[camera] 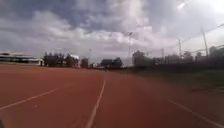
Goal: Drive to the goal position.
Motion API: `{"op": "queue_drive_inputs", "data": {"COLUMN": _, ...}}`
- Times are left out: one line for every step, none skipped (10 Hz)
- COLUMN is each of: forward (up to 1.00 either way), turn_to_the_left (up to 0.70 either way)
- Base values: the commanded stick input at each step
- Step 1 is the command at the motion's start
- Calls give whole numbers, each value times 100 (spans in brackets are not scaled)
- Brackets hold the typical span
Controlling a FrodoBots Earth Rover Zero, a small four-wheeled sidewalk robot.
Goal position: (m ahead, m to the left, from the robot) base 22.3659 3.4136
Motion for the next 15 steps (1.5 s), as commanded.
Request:
{"op": "queue_drive_inputs", "data": {"forward": 70, "turn_to_the_left": 0}}
{"op": "queue_drive_inputs", "data": {"forward": 70, "turn_to_the_left": 0}}
{"op": "queue_drive_inputs", "data": {"forward": 70, "turn_to_the_left": 0}}
{"op": "queue_drive_inputs", "data": {"forward": 70, "turn_to_the_left": 0}}
{"op": "queue_drive_inputs", "data": {"forward": 70, "turn_to_the_left": 0}}
{"op": "queue_drive_inputs", "data": {"forward": 70, "turn_to_the_left": 0}}
{"op": "queue_drive_inputs", "data": {"forward": 70, "turn_to_the_left": 0}}
{"op": "queue_drive_inputs", "data": {"forward": 70, "turn_to_the_left": 0}}
{"op": "queue_drive_inputs", "data": {"forward": 70, "turn_to_the_left": 0}}
{"op": "queue_drive_inputs", "data": {"forward": 70, "turn_to_the_left": 0}}
{"op": "queue_drive_inputs", "data": {"forward": 70, "turn_to_the_left": 0}}
{"op": "queue_drive_inputs", "data": {"forward": 70, "turn_to_the_left": 0}}
{"op": "queue_drive_inputs", "data": {"forward": 70, "turn_to_the_left": 0}}
{"op": "queue_drive_inputs", "data": {"forward": 70, "turn_to_the_left": 0}}
{"op": "queue_drive_inputs", "data": {"forward": 70, "turn_to_the_left": 0}}
